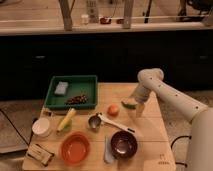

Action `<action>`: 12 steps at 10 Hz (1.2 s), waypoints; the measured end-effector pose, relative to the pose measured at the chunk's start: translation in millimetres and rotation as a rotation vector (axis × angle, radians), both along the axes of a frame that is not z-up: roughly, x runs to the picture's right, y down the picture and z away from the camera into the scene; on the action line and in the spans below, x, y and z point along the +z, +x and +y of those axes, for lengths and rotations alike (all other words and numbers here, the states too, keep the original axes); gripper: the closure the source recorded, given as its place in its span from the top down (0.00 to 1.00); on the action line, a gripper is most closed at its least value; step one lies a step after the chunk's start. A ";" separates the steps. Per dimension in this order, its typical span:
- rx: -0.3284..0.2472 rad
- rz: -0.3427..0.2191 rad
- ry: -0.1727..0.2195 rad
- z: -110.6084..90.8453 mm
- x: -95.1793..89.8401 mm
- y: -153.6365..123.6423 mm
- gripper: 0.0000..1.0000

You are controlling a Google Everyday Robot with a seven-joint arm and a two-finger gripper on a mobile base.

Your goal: Place pepper in purple bowl

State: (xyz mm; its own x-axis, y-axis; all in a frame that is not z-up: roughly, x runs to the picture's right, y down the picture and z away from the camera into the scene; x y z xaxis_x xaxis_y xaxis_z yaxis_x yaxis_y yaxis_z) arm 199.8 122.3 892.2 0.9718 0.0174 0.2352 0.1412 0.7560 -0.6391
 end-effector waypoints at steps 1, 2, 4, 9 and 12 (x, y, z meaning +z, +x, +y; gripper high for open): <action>0.006 -0.001 -0.005 3.0 5.9 2.6 0.77; 0.010 -0.001 -0.011 5.9 9.7 5.8 0.70; 0.013 0.002 -0.037 14.9 19.6 14.3 0.47; 0.010 0.004 -0.063 18.5 24.7 20.0 0.03; 0.006 0.017 -0.058 19.9 18.1 30.8 0.00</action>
State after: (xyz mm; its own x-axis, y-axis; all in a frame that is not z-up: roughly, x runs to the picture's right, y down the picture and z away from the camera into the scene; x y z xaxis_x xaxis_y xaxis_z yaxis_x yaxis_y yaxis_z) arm 230.6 142.2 910.3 0.9754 0.0365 0.2173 0.1256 0.7183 -0.6844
